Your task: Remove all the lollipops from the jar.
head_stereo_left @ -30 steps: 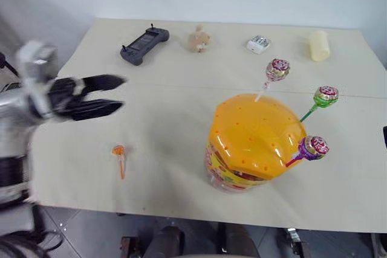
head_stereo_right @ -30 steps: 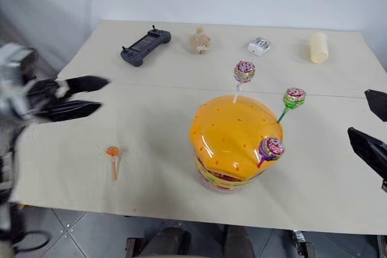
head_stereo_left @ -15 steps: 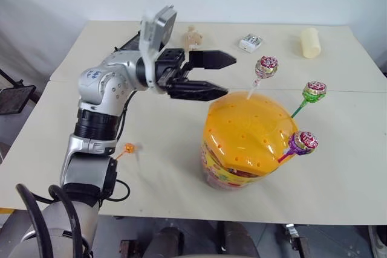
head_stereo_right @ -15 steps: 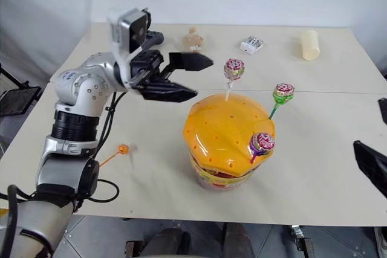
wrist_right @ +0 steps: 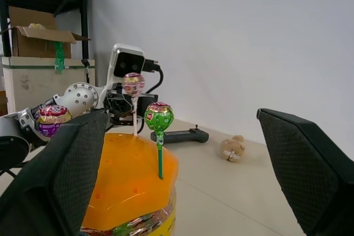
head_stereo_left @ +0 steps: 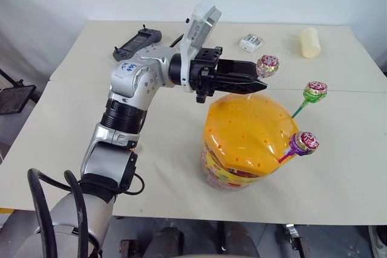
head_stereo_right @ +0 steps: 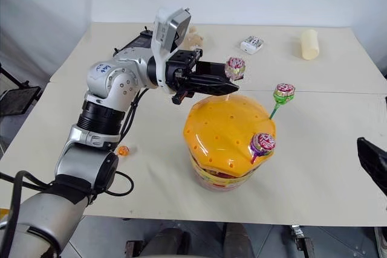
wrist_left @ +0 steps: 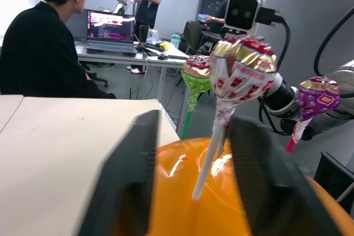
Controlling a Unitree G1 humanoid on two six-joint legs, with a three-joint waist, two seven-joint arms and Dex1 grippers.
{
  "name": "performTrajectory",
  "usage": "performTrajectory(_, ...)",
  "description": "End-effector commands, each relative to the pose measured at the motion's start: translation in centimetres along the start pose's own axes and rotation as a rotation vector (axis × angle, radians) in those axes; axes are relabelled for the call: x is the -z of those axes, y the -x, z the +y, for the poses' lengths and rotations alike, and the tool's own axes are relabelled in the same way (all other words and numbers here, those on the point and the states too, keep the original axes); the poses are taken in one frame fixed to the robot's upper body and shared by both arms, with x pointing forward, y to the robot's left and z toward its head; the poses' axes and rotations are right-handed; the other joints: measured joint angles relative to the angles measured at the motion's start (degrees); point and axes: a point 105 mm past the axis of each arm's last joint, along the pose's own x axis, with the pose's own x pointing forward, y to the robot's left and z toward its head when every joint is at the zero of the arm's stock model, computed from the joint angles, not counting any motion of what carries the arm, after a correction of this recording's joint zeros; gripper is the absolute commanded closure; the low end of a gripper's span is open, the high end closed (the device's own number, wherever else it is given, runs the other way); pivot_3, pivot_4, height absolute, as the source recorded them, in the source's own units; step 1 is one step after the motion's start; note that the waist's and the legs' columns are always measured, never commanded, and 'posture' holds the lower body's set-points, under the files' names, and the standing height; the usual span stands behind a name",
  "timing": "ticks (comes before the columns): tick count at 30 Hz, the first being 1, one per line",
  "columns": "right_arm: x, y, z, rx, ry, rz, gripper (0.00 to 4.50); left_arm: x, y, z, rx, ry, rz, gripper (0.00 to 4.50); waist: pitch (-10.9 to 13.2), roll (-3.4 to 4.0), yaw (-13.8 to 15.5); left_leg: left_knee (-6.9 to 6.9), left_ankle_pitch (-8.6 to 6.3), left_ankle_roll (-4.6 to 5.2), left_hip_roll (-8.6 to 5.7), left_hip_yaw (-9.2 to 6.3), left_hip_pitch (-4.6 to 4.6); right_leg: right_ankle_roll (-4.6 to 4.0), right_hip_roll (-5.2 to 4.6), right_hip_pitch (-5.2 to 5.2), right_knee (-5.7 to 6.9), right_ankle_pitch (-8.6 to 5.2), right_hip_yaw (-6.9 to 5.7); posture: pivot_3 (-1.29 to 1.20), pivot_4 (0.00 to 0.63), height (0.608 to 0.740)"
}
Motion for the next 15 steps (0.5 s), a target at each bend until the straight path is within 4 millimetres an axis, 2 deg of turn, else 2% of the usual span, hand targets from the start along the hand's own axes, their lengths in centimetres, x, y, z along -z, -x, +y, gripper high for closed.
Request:
performTrajectory(1,-0.4,-0.7,0.4,-0.023,0.021,-0.023,0.0,-2.4,0.0,-0.3,0.008,-0.034,-0.094,4.09,0.0,0.0,0.01,0.0,0.0,0.0,0.0,-0.01,0.0,0.0,0.0,0.0,0.0,0.0,0.0,0.0,0.15,0.74)
performTrajectory(2,-0.4,-0.8,0.4,-0.028,0.016,-0.028,0.0,-3.2,0.3,-0.5,0.017,-0.033,-0.143,4.4,0.0,0.0,0.03,0.0,0.0,0.0,0.0,-0.01,0.0,0.0,0.0,0.0,0.0,0.0,0.0,0.0,0.15,0.74)
performTrajectory(3,-0.5,-1.0,0.4,-0.031,0.01,-0.037,0.0,-4.2,0.7,-0.8,0.029,-0.033,-0.206,4.46,0.0,-0.01,0.02,0.0,0.0,0.0,-0.01,0.0,-0.01,0.0,-0.01,0.0,0.0,0.0,0.0,0.0,0.15,0.74)
performTrajectory(7,-0.2,-1.5,-0.1,-0.046,-0.016,-0.052,0.0,-6.8,3.5,-0.7,-0.031,-0.009,-0.38,4.46,0.01,-0.01,-0.09,0.01,0.0,-0.01,0.02,-0.02,0.0,0.0,0.0,-0.04,0.01,0.0,-0.01,0.0,0.15,0.74)
performTrajectory(9,0.3,-1.7,-0.3,-0.065,-0.039,-0.05,0.0,-7.5,6.3,-0.4,-0.143,0.016,-0.429,4.46,0.01,-0.01,-0.25,0.0,0.01,-0.01,0.03,-0.01,0.01,0.0,0.01,-0.04,0.01,0.0,-0.01,0.0,0.15,0.74)
performTrajectory(11,0.7,-1.8,-0.5,-0.086,-0.059,-0.049,0.0,-7.0,9.1,-0.3,-0.286,0.022,-0.406,4.46,0.0,0.0,-0.43,0.0,0.02,-0.03,0.03,0.0,0.02,0.0,0.02,-0.06,0.05,0.0,0.01,0.0,0.15,0.74)
performTrajectory(13,1.3,-2.2,-0.6,-0.128,-0.056,-0.033,0.0,-4.5,13.6,-0.4,-0.54,0.06,-0.267,4.46,-0.03,0.06,-0.93,-0.02,0.02,-0.06,0.04,0.01,0.05,0.0,0.03,-0.1,0.1,0.0,0.05,0.0,0.15,0.74)
performTrajectory(15,1.6,-2.3,-0.8,-0.154,-0.052,-0.017,0.0,-2.8,16.6,-1.1,-0.702,0.083,-0.157,4.46,-0.05,0.08,-1.38,-0.12,0.02,-0.07,0.03,-0.02,0.12,-0.02,0.04,-0.17,0.14,-0.01,0.18,0.0,0.15,0.74)
